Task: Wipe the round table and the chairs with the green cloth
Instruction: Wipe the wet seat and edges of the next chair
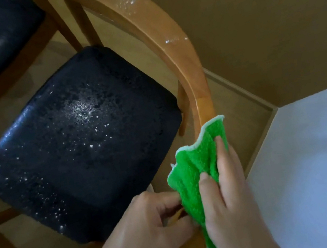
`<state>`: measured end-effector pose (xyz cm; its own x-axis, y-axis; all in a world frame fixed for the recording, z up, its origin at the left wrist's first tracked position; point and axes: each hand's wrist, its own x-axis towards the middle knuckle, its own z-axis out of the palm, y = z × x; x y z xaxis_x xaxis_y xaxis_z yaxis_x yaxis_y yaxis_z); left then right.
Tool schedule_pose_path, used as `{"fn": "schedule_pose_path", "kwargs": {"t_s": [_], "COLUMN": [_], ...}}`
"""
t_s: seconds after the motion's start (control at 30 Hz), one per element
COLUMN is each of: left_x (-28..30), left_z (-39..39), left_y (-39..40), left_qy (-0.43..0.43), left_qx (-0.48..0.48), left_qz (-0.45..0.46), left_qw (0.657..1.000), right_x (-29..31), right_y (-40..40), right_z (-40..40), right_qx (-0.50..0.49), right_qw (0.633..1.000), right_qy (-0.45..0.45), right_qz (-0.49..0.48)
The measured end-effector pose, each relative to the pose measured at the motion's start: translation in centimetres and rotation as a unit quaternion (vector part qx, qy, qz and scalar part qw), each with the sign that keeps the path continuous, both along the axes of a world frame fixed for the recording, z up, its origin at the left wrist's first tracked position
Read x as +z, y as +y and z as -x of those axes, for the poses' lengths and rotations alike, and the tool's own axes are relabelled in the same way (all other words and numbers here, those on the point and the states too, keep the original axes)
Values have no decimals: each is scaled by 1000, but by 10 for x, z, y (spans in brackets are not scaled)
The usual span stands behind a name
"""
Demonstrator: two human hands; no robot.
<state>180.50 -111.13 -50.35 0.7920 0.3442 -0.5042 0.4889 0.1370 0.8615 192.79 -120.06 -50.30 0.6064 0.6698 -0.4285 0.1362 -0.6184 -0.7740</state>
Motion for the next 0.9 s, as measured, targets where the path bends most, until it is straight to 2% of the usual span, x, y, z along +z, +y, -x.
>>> {"fn": "schedule_pose_path", "kwargs": {"t_s": [0.17, 0.23, 0.33, 0.4, 0.47, 0.57, 0.67, 0.73, 0.8, 0.9], "left_x": [4, 8, 10, 8, 8, 1, -7, -13, -17, -18], "left_z": [-14, -24, -45, -58, -69, -80, -88, -95, -102, -114], "left_y": [23, 40, 69, 96, 128, 183, 238, 270, 298, 338], "left_qy": [27, 43, 39, 27, 12, 44, 56, 55, 90, 159], "left_qx": [-94, -101, -37, 28, 80, 160, 235, 272, 290, 326], "left_qz": [-34, -25, -97, -168, -209, -256, -252, -258, -290, -339], "left_qw": [995, 994, 994, 985, 974, 952, 937, 925, 908, 868], "right_x": [-19, -27, -37, -40, -43, -43, -40, -37, -38, -41], "right_y": [57, 94, 149, 176, 187, 172, 146, 141, 150, 187], "right_z": [-59, -76, -95, -106, -110, -108, -102, -102, -107, -118], "right_qx": [86, 122, 163, 154, 136, 134, 86, 46, 37, 87], "right_qw": [988, 973, 943, 937, 940, 938, 973, 982, 977, 964], "right_qy": [-49, -124, -261, -297, -298, -307, -189, -131, -144, -206], "right_qz": [115, 150, 127, 101, 89, 86, 103, 131, 150, 145]}}
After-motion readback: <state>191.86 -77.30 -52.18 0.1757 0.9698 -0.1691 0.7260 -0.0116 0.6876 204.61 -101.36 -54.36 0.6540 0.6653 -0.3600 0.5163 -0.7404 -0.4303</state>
